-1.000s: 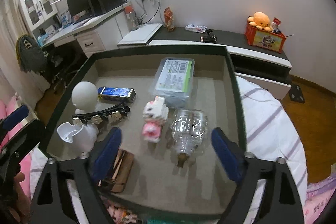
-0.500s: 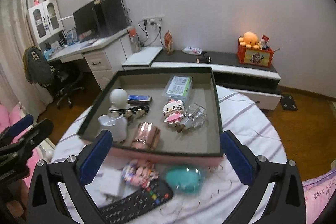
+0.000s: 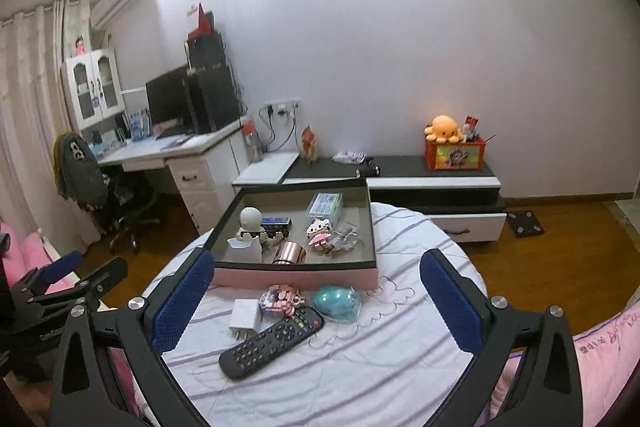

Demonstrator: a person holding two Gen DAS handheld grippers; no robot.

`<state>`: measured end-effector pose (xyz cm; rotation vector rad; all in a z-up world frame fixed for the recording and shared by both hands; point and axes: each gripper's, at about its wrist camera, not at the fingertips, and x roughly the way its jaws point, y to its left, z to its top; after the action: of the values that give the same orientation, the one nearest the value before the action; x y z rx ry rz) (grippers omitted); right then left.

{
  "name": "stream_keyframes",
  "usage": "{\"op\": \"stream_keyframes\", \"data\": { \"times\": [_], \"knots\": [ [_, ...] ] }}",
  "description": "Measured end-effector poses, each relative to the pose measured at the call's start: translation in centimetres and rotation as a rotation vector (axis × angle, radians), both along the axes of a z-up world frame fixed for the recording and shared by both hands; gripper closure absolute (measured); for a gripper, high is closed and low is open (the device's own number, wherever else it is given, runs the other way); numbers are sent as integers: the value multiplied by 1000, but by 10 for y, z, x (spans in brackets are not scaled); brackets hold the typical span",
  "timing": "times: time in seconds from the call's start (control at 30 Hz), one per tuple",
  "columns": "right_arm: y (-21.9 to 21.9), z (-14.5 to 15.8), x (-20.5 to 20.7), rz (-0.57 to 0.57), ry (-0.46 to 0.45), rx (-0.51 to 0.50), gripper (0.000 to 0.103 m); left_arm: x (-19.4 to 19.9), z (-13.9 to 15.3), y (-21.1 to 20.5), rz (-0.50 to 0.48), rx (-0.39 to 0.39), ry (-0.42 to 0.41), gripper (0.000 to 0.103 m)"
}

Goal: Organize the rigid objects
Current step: 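Withdraw both tools from the box back over the table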

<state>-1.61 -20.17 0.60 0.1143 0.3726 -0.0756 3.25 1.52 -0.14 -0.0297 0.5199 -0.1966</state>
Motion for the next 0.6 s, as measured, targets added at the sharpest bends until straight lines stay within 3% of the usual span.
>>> {"op": "stream_keyframes", "data": {
  "times": [0.23, 0.6],
  "knots": [
    [5, -10, -38, -9, 3, -17, 0, -33, -13, 9, 0, -20, 20, 0],
    [7, -20, -40, 14, 39, 1, 0, -50, -22, 6, -6, -13, 31, 0]
  ]
}}
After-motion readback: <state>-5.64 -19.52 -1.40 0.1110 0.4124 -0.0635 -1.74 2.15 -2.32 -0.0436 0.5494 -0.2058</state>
